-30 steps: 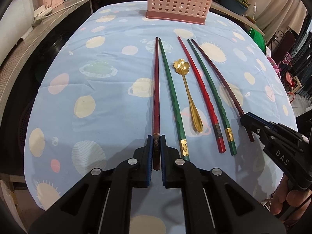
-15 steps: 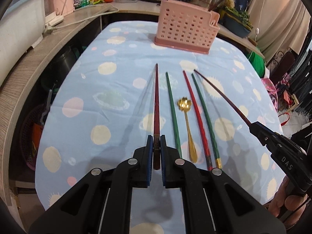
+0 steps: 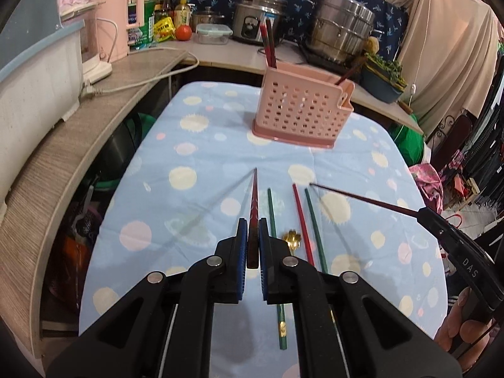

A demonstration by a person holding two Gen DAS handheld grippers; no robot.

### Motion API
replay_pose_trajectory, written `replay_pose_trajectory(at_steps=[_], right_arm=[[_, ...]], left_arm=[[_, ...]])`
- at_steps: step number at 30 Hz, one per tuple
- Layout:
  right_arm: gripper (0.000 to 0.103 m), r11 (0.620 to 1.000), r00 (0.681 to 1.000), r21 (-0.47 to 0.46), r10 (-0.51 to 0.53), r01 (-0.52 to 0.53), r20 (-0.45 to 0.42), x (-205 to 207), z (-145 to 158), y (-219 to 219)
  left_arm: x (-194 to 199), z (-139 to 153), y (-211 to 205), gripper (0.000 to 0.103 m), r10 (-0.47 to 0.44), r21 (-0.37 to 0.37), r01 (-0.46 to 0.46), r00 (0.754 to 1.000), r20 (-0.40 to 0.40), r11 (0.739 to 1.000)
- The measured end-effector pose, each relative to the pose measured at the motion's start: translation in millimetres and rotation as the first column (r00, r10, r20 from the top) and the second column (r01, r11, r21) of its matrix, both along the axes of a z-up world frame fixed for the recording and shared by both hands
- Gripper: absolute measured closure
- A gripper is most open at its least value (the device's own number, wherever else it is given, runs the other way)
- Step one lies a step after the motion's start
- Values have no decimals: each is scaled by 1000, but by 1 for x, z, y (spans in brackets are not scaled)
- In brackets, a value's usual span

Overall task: Organize utensils
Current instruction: 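Lift both dark red chopsticks and carry them above the pink holder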

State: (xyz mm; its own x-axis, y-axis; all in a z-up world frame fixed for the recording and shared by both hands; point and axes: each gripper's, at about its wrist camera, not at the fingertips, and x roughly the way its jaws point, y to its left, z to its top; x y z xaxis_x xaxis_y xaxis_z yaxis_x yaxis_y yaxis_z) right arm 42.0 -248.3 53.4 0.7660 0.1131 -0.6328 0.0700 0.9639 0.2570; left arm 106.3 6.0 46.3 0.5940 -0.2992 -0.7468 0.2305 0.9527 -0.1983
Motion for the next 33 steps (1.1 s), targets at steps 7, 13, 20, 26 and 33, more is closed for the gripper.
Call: replay_pose_trajectory(at_steps=[7,13,20,26,33], right_arm=[[96,1000,999,9,-20,19,51,16,20,-11],[96,1000,996,17,-27,26,81,28,33,-17],[96,999,992,20,-40,38,116,41,49,-26],[96,997,987,61,-56,47,151,52,64,-37],[96,994,971,91,-74,55,226,72,97,-48]], left_arm=[[16,27,-3,96,11,-11,-10,998,62,1000],[34,46,-5,96,20,-22,-18,995,100,1000],[53,69,-10,96,21,-41,-15,989,146,999],[68,90,-16,96,10,-67,3,983,184,998],[84,127,-30,96,0,-103,28,966,260,994]])
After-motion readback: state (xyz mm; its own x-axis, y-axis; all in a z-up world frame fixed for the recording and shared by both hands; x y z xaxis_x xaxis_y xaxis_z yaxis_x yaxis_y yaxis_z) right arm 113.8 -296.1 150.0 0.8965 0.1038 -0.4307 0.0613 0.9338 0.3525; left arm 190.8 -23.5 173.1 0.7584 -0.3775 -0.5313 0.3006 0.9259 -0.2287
